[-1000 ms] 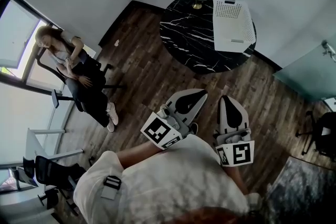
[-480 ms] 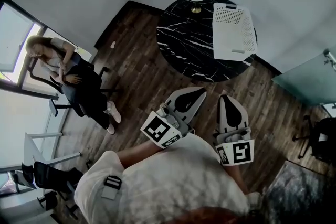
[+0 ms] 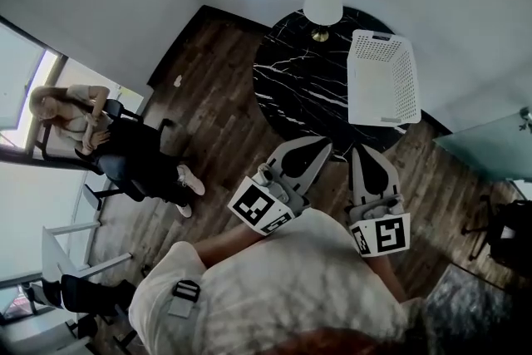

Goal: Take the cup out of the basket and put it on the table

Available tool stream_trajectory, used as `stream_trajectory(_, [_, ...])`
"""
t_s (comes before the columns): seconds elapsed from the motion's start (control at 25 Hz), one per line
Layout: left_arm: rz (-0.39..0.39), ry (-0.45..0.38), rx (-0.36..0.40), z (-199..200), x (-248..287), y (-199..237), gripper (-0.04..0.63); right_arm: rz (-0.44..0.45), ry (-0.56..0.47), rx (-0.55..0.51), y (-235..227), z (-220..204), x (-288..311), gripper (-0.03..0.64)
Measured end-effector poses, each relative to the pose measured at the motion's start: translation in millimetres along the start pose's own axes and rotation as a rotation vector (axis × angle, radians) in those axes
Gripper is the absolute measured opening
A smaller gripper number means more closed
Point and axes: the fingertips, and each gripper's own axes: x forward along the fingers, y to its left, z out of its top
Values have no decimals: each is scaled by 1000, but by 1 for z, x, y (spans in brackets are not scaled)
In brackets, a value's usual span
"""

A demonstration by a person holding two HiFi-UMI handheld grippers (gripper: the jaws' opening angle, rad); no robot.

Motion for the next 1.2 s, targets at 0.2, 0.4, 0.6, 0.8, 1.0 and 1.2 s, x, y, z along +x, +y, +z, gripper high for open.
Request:
stream_trajectory(0.2, [7,-3,-4,11,23,59,6,16,21,-25,-12,0,59,8])
stream_trajectory(0.4, [-14,15,-5,13,48,95,6,-5,39,-12,-32,-4,97,8])
stream_trajectory(0.6, [-9,32,-16,8,64,113,6,-6,54,10,-46,-13,115,8])
stream_trajectory(0.8, [-5,49,-16,2,79,110,6,-14,44,25,-64,-13,114,8])
stream_trajectory(1.0, [-21,59,10,-4,106,87,6,-25,15,31,-92,-5,101,8])
stream_trajectory(1.2, [-32,75,11,-15,135,62,6,-50,-2,34,-128,1,81,8])
